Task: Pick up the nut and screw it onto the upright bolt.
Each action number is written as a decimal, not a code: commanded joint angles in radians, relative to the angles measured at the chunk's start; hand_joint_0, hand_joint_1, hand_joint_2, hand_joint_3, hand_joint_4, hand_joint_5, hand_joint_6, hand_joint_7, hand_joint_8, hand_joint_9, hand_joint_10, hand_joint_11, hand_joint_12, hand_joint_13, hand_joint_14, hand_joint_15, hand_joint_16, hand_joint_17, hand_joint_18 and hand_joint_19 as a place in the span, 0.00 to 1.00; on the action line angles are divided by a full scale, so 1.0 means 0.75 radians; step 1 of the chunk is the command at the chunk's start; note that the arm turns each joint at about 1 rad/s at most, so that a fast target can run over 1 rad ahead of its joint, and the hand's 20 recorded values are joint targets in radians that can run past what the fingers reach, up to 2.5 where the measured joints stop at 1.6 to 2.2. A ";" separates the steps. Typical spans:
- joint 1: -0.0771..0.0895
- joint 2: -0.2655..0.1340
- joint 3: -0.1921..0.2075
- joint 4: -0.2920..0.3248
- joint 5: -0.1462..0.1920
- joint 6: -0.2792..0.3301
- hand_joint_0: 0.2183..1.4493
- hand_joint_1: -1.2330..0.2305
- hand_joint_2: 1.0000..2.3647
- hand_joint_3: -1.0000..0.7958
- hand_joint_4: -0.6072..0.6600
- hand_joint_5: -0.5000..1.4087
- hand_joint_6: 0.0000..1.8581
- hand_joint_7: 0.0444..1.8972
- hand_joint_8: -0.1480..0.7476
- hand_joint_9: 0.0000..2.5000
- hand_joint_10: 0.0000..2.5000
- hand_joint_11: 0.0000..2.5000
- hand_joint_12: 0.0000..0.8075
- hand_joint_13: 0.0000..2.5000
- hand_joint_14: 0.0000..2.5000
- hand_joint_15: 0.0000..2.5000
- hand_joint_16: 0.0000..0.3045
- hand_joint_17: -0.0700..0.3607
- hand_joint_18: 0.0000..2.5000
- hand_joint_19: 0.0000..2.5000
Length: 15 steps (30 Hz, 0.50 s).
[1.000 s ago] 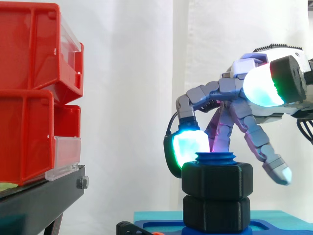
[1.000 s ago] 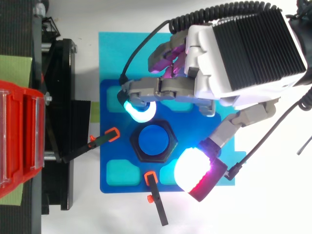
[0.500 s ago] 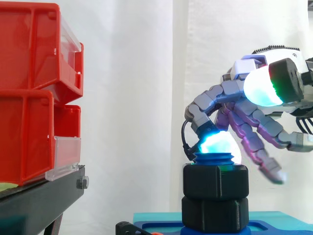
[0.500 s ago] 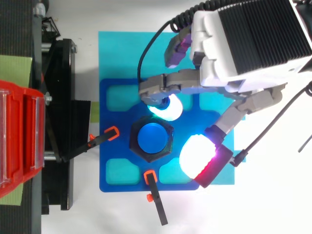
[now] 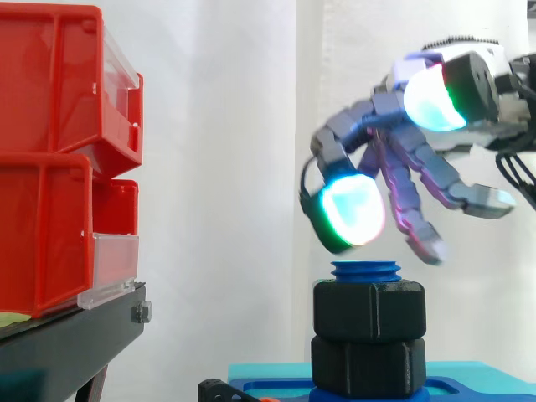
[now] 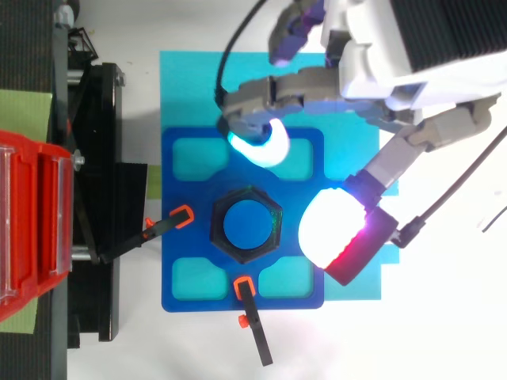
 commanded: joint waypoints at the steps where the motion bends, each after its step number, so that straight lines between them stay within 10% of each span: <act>1: -0.007 0.000 0.068 -0.048 -0.016 -0.025 0.19 0.71 0.00 0.28 0.70 0.23 0.27 0.50 0.57 0.65 0.01 0.22 0.51 0.52 0.00 0.11 0.18 0.45 0.35 0.10; 6: -0.007 0.000 0.076 -0.038 -0.012 -0.033 0.18 0.70 0.00 0.28 0.66 0.19 0.27 0.39 0.56 0.51 0.01 0.12 0.54 0.37 0.00 0.05 0.20 0.48 0.32 0.10; 15: 0.032 -0.002 -0.094 0.128 0.007 0.000 0.17 0.68 0.00 0.28 0.62 0.16 0.27 0.33 0.52 0.31 0.00 0.00 0.55 0.17 0.00 0.00 0.21 0.50 0.16 0.05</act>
